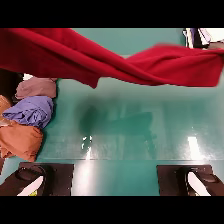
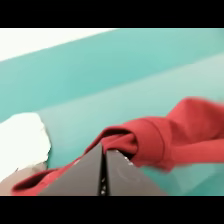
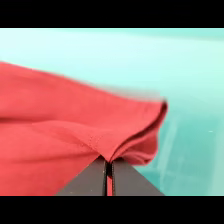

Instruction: Fold the shirts.

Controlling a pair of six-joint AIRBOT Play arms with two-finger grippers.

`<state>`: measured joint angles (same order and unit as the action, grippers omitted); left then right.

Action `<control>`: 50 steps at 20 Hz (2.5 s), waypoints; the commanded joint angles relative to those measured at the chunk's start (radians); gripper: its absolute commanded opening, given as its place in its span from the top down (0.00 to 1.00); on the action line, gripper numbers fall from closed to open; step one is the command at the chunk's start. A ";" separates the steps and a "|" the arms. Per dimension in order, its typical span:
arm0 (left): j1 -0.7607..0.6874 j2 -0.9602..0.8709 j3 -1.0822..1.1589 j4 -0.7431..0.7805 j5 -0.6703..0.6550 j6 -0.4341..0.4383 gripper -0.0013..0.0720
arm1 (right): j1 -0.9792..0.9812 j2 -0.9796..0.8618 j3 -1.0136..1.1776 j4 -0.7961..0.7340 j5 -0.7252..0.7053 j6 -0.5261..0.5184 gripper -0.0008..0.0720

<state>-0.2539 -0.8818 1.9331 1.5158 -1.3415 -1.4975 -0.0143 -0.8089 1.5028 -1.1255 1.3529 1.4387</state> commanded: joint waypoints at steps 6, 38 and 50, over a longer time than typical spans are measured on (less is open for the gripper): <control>0.001 -0.011 -0.299 -0.049 -0.080 -0.032 0.95 | -0.039 -0.041 -0.065 0.006 0.292 0.086 0.97; 0.001 -0.588 -0.462 0.063 0.369 -0.032 0.52 | -0.039 -0.697 -0.249 0.136 -0.043 0.037 0.96; 0.317 -0.503 -0.565 -0.201 0.210 -0.011 0.45 | -0.160 -0.413 -0.296 0.166 0.064 -0.019 0.39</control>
<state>-0.0200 -1.3869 1.4658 1.4876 -1.1828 -1.5276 -0.1539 -1.3048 1.2724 -0.9737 1.4120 1.4281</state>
